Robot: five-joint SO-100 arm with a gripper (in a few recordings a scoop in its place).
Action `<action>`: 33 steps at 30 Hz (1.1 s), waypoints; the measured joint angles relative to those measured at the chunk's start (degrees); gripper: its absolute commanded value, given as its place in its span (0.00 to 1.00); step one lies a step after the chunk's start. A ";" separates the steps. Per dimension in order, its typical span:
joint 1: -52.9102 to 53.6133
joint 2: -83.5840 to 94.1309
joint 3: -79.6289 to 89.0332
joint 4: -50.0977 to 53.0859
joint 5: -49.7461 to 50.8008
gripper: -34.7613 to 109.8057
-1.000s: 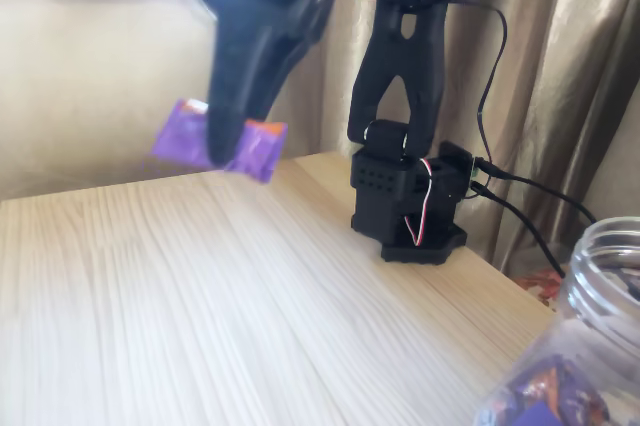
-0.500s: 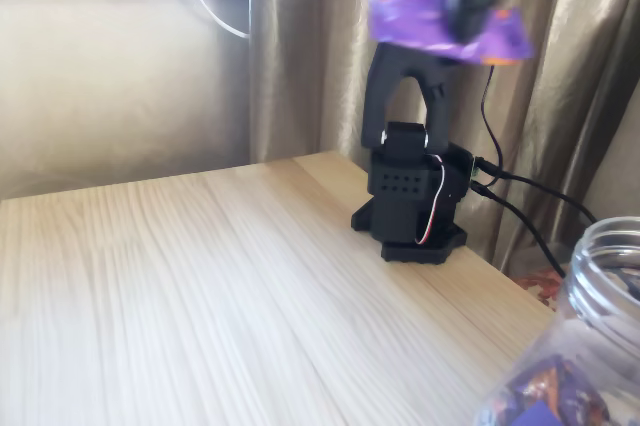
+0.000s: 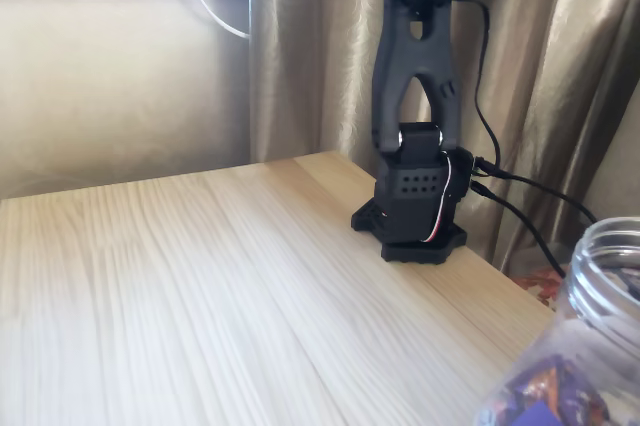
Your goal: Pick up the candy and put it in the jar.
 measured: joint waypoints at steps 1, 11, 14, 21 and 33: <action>-0.88 -0.35 0.00 -0.18 0.44 0.24; -5.01 -5.98 4.22 -4.75 2.90 0.24; -4.92 -6.33 8.70 -7.82 3.08 0.24; -3.08 -7.47 16.61 -13.97 3.87 0.24; 0.44 -6.24 30.15 -19.16 3.96 0.25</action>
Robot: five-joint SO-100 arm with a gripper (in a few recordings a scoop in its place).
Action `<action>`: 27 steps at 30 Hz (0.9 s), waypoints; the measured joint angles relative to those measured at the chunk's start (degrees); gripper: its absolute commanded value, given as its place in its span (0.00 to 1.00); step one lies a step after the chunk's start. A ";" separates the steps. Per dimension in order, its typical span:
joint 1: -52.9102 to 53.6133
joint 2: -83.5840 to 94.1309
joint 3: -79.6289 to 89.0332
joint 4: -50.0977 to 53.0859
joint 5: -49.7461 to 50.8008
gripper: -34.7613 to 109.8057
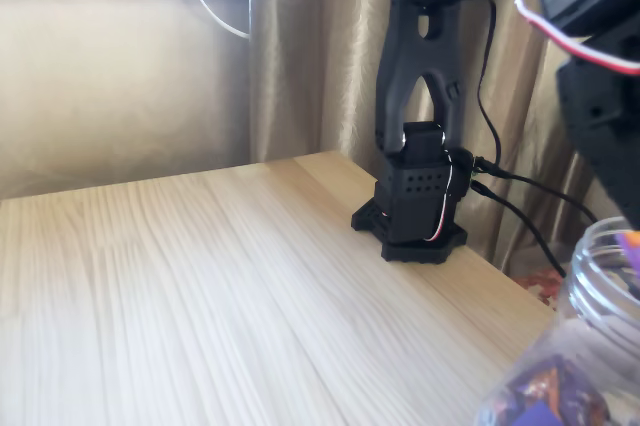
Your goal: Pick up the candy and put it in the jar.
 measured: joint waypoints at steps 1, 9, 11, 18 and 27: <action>0.26 0.62 0.53 -0.18 0.00 0.25; 2.72 8.88 7.21 -0.18 0.00 0.27; 2.99 10.37 8.26 -0.18 0.79 0.27; 2.64 12.83 8.26 0.00 1.93 0.27; 0.18 13.45 8.26 0.00 2.64 0.27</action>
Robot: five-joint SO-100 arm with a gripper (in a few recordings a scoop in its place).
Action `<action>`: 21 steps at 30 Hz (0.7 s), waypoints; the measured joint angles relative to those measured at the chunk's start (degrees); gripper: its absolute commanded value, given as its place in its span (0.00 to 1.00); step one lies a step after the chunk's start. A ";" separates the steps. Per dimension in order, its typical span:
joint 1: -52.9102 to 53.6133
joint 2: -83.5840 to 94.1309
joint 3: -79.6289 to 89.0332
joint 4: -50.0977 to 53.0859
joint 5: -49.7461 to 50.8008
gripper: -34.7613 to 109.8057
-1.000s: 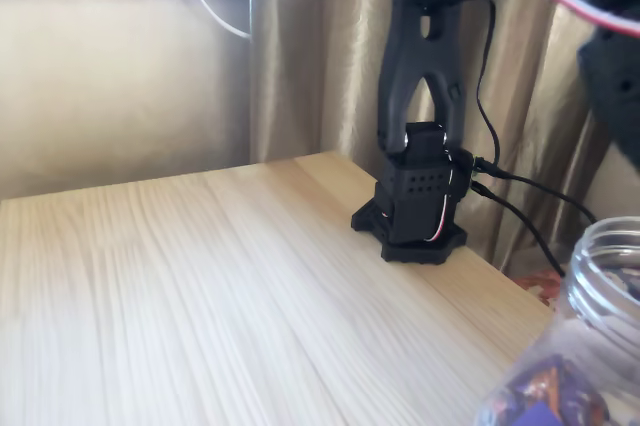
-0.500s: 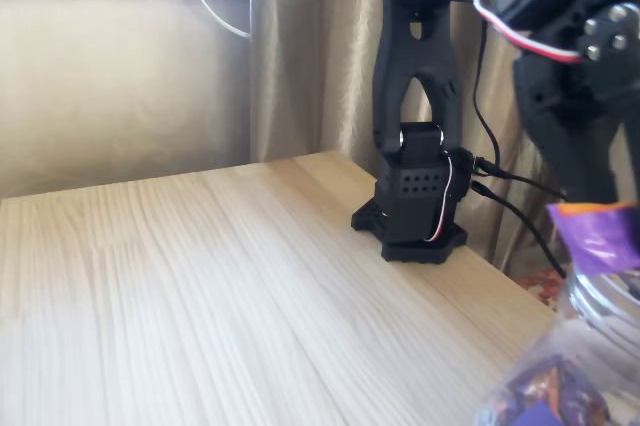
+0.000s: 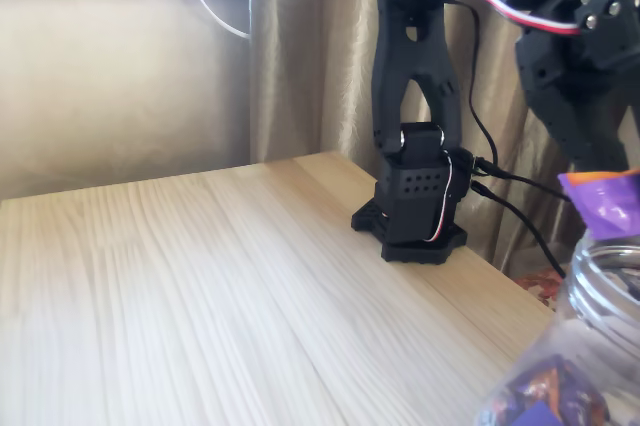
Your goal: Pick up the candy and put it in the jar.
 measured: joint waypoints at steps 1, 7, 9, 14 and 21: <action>-0.35 0.00 0.00 0.00 0.35 0.27; -1.67 -0.53 -0.09 0.00 0.53 0.27; -1.76 -0.79 -0.70 0.00 0.53 0.27; -2.46 -2.46 -2.81 0.00 0.53 0.27; -3.69 -2.55 -3.16 0.18 1.41 0.33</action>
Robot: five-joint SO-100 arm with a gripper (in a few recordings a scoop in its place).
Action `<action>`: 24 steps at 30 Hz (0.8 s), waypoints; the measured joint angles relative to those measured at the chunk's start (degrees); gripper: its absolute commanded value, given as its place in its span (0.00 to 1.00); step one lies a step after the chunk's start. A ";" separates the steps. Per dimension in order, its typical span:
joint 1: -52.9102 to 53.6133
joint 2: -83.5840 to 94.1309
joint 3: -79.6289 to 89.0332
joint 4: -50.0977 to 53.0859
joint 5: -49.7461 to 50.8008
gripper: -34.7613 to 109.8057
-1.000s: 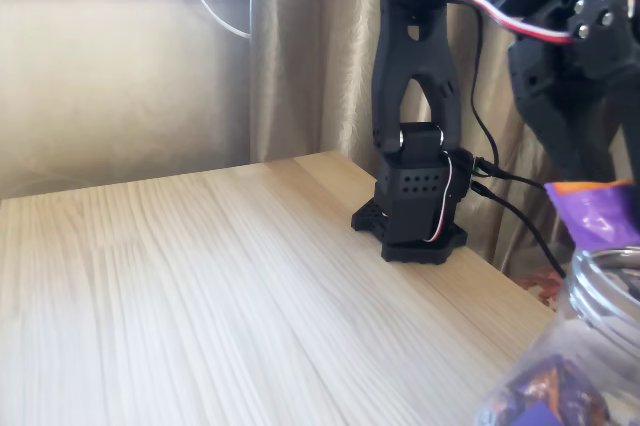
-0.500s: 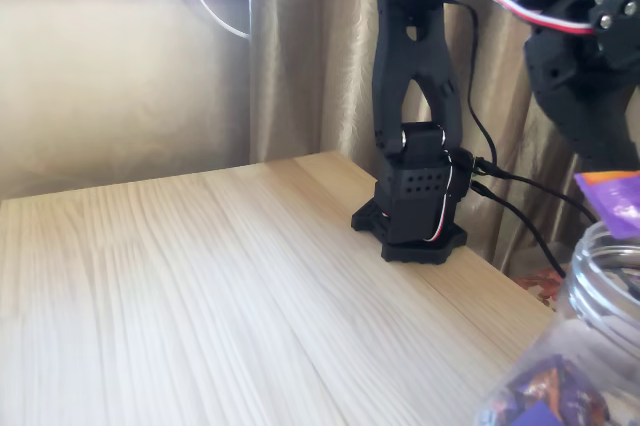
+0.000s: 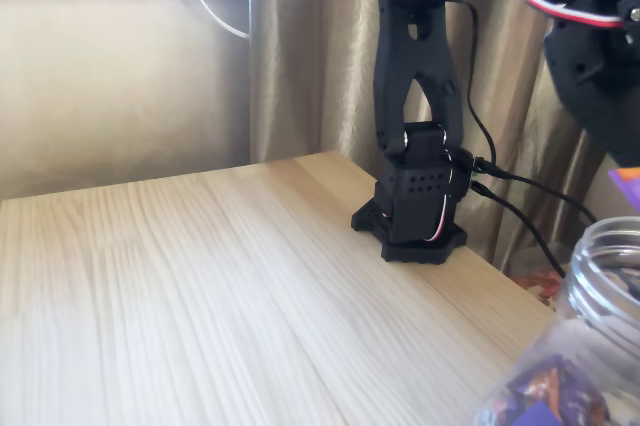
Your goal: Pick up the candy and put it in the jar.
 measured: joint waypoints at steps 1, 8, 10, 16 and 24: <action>0.09 0.00 0.00 0.00 0.00 0.33; 0.35 0.00 0.00 0.00 0.00 0.34; 0.70 0.00 0.00 0.00 0.35 0.34; 0.88 0.00 0.00 0.00 1.05 0.25; 16.88 -0.18 -5.01 0.79 1.05 0.24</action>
